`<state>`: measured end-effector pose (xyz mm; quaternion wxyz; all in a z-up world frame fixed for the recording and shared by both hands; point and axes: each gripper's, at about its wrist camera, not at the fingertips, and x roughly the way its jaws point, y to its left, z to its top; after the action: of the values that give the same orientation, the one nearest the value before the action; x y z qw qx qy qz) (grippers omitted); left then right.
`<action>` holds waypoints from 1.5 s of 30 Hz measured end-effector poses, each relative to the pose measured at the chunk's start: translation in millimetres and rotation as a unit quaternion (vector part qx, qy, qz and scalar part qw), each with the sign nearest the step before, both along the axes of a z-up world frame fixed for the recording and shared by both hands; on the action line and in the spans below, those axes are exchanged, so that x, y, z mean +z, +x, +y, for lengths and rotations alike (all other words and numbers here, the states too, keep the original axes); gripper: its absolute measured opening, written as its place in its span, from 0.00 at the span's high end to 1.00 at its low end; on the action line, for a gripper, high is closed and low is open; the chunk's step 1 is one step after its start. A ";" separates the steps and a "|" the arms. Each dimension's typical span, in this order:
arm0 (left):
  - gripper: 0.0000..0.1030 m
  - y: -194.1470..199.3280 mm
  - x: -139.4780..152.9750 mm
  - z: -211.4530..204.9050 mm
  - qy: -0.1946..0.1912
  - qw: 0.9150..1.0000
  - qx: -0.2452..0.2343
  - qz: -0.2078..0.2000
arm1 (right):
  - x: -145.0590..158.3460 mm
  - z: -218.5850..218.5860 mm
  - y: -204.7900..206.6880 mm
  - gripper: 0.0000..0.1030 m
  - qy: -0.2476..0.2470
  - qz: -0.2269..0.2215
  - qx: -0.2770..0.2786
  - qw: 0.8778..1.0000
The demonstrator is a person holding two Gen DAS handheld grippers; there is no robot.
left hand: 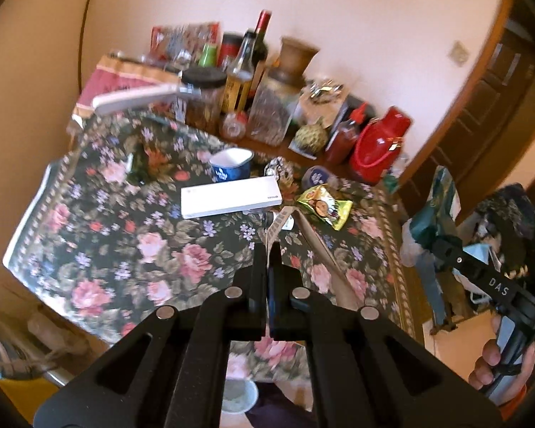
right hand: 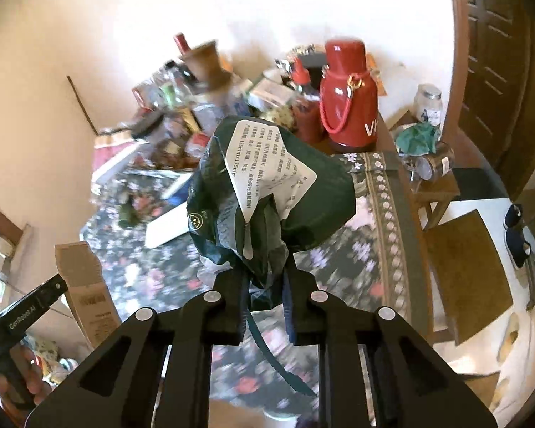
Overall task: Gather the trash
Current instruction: 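Carry the green bag with the right gripper down over the white bucket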
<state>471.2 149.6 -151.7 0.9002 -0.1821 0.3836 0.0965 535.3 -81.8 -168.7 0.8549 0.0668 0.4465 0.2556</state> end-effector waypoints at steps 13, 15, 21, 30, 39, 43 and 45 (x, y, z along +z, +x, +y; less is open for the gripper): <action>1.00 -158.8 25.0 13.3 0.027 0.996 -0.063 -0.048 | 31.2 19.9 -170.6 0.86 0.014 -0.052 -0.045 0.998; 1.00 -176.6 23.8 13.2 0.024 0.996 -0.071 -0.046 | 30.8 19.0 -190.9 0.86 0.012 -0.048 -0.049 0.998; 1.00 -209.4 10.4 3.3 0.019 0.996 -0.087 -0.019 | 20.2 13.1 -236.2 0.86 -0.008 -0.023 -0.055 0.998; 1.00 -217.3 -41.3 -27.7 0.000 0.994 -0.093 0.054 | -22.6 1.0 -264.1 0.86 -0.042 0.039 -0.035 0.998; 1.00 -194.7 -144.0 -59.1 -0.011 0.986 -0.076 0.147 | -120.8 -12.9 -254.5 0.86 -0.077 0.126 0.008 0.989; 1.00 -183.7 -197.5 -64.1 -0.017 0.981 -0.070 0.182 | -179.2 -12.3 -246.3 0.86 -0.101 0.166 0.030 0.981; 1.00 -179.0 -232.2 -65.4 -0.017 0.977 -0.067 0.201 | -211.3 -9.1 -241.6 0.86 -0.112 0.182 0.041 0.976</action>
<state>292.2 84.2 -383.9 0.8061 -0.1481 0.5693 0.0644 293.7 -91.0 -380.0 0.7501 -0.0023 0.6227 0.2226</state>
